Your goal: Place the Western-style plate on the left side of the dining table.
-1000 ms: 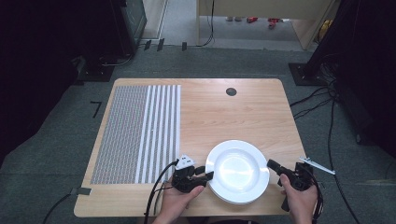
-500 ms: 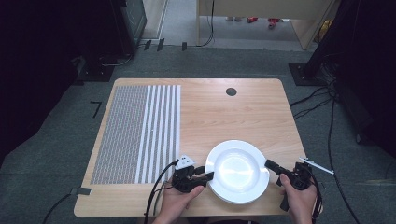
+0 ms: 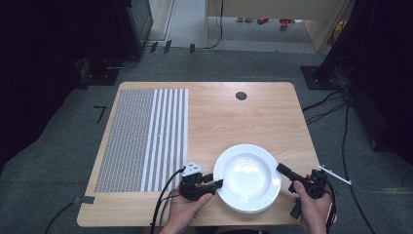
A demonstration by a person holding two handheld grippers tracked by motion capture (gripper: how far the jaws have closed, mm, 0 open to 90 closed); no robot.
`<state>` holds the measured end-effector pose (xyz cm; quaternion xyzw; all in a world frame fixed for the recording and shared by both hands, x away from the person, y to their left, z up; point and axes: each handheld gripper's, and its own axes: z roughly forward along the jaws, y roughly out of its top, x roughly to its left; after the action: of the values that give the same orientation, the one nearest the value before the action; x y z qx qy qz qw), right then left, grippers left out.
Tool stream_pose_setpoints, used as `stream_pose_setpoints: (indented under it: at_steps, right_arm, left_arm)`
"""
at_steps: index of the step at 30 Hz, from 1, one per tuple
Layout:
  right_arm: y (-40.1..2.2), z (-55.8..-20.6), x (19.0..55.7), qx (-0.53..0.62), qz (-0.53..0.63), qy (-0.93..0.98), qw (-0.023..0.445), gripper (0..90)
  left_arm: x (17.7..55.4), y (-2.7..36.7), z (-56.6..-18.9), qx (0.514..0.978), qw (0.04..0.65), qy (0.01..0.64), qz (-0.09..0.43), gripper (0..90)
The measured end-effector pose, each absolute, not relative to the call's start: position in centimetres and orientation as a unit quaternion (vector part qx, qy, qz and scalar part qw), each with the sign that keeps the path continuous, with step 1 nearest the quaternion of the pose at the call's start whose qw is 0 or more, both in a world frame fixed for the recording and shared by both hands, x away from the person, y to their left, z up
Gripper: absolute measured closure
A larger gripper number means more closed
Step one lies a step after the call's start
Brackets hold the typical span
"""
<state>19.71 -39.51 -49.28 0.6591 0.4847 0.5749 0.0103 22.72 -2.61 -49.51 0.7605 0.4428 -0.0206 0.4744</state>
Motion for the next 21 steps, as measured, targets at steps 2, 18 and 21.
stream_pose_setpoints:
  at_steps: [2, 18, 21]
  right_arm:
    - [-39.47, -49.37, 19.74, 0.656, 0.583, 0.479, 0.009, 87.1]
    - [-39.34, -49.86, 20.06, 0.64, 0.606, 0.471, -0.004, 87.0]
    - [-39.29, -49.71, 20.02, 0.631, 0.618, 0.469, -0.007, 87.3]
  left_arm:
    - [22.72, -2.62, -49.53, 0.76, 0.475, 0.443, -0.02, 52.8]
    - [22.8, -2.44, -49.55, 0.747, 0.487, 0.452, -0.021, 55.9]
    - [22.88, -2.34, -49.61, 0.744, 0.489, 0.455, -0.026, 56.8]
